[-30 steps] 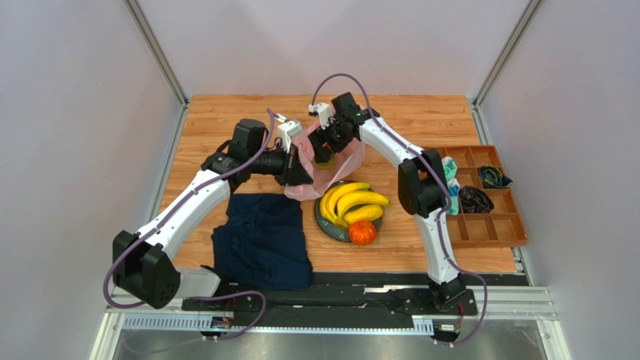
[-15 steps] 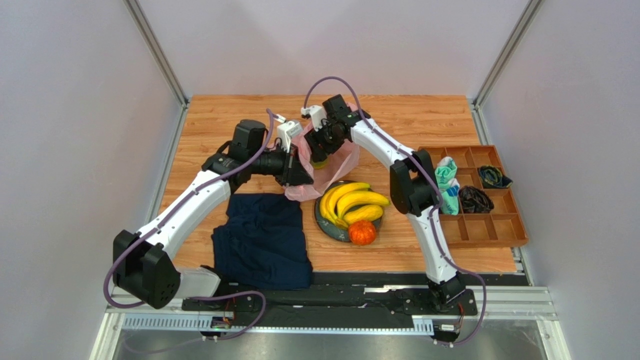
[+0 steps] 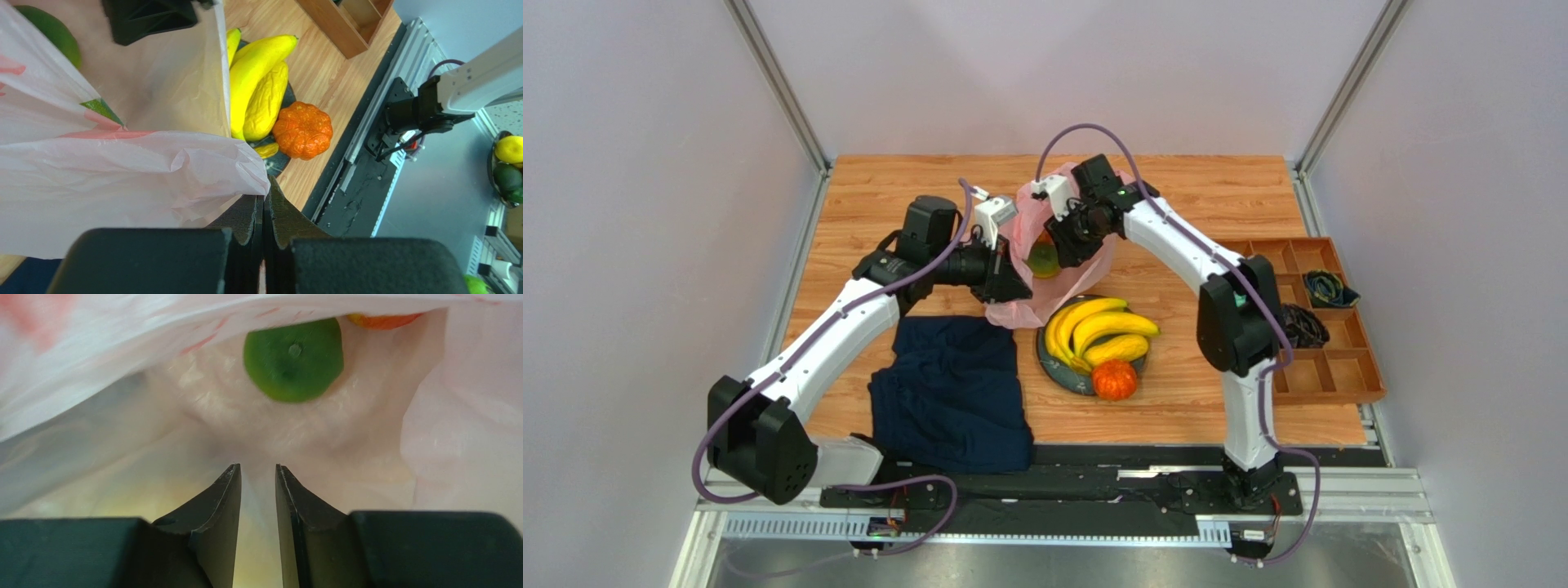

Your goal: Take the fake fruits out of the plastic bag

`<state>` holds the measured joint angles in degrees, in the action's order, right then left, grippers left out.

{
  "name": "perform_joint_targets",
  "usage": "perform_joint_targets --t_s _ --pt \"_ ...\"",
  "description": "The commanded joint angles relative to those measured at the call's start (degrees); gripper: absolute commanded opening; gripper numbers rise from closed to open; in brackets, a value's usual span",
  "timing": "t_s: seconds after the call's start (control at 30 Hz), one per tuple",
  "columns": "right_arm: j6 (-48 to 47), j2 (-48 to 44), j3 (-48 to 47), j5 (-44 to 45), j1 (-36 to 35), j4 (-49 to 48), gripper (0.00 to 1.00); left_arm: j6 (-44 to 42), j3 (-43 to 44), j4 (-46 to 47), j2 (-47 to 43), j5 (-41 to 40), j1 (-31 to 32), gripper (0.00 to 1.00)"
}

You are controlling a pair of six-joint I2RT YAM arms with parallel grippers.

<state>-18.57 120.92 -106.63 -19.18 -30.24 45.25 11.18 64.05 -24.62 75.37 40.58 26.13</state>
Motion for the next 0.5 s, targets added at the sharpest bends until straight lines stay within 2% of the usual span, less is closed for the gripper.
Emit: perform_joint_targets --t_s 0.0,0.03,0.07,0.17,0.2,0.27,0.37,0.47 --pt "-1.9 -11.5 5.5 -1.6 0.0 -0.8 0.31 -2.4 2.0 0.3 -0.6 -1.6 0.1 0.0" --pt "-1.8 -12.5 8.1 -1.6 0.0 -1.1 0.32 -2.5 2.2 0.1 -0.6 -1.6 0.1 0.0" --pt "-1.5 -13.3 9.3 -1.9 -0.1 -1.9 0.39 -2.5 2.4 -0.1 -0.6 -1.7 0.1 0.0" --pt "-0.4 -13.6 10.0 -0.8 -0.3 -3.8 0.48 -1.1 3.4 -1.4 -1.3 0.2 0.1 0.0" --pt "0.7 -13.2 9.2 0.0 -0.3 -2.8 0.49 -0.8 4.1 -1.4 -2.8 4.8 0.2 0.0" --pt "1.5 -12.5 8.1 2.9 -0.3 -1.7 0.52 -0.3 4.8 -1.0 -4.4 7.9 2.0 0.0" --pt "1.1 -14.5 11.0 2.6 -0.2 -2.2 0.55 -1.2 4.7 -4.2 -6.1 6.4 2.7 0.0" --pt "1.7 -14.1 13.2 0.0 -0.9 -4.5 0.58 -1.7 -0.9 -7.8 -7.2 1.8 2.7 0.0"
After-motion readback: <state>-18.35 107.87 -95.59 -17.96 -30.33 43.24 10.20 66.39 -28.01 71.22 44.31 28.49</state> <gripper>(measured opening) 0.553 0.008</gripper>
